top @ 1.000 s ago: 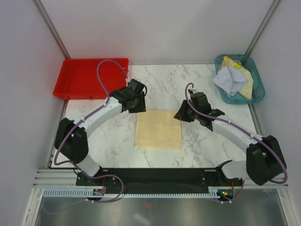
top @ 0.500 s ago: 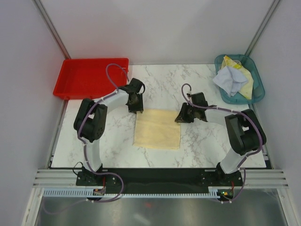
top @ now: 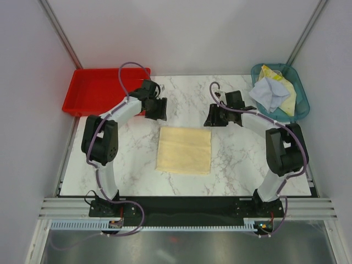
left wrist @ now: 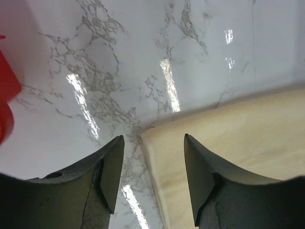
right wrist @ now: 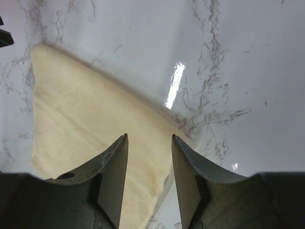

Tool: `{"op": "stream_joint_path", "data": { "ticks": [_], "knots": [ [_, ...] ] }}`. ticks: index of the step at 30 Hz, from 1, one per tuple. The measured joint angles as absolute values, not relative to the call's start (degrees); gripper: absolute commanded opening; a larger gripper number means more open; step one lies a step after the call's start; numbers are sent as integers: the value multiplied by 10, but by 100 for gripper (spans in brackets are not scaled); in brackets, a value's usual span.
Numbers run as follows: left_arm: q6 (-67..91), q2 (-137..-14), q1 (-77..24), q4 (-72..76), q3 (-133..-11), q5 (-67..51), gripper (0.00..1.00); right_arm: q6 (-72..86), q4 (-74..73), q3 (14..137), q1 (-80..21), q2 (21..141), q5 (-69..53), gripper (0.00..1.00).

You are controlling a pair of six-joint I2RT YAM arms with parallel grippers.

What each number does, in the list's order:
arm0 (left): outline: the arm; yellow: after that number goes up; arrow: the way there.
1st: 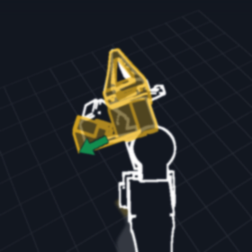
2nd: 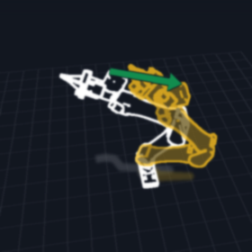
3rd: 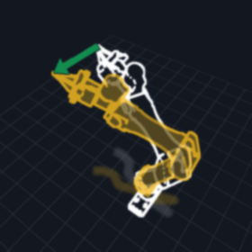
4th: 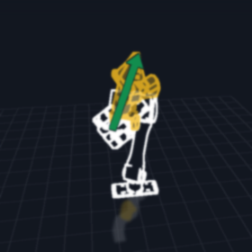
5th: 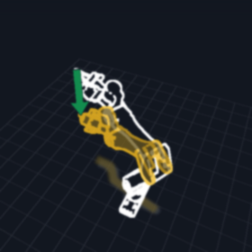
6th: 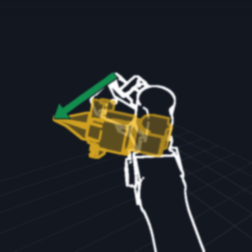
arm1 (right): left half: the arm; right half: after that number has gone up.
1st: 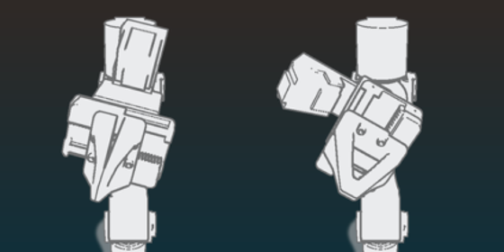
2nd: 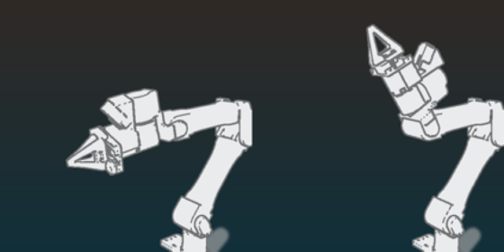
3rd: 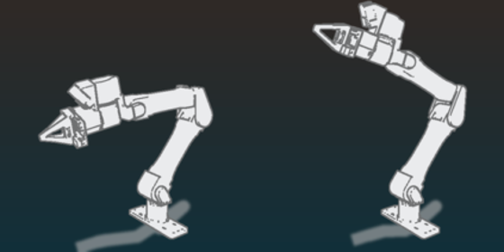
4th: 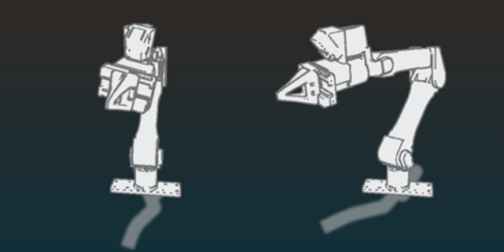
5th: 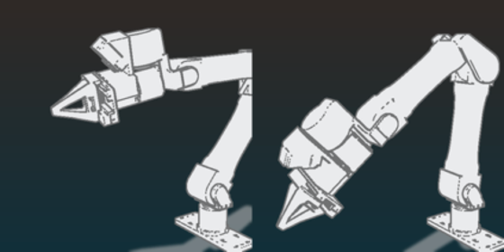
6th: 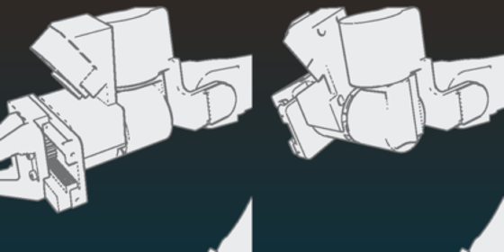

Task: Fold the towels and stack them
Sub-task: Fold the towel

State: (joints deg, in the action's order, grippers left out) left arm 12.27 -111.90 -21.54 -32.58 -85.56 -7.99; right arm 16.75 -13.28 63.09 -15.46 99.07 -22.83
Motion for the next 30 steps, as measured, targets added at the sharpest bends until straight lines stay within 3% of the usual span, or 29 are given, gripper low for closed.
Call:
{"op": "stream_joint_path", "data": {
  "ticks": [19, 30],
  "knots": [
    [-44, -1211, -183, -331, -891, -223, 53, 7, -218, 686, -96, 1113, -360, 42],
    [-74, -1215, -173, -346, -907, -247, 39, -19, -219, 709, -93, 1141, -402, 38]
  ]
}}
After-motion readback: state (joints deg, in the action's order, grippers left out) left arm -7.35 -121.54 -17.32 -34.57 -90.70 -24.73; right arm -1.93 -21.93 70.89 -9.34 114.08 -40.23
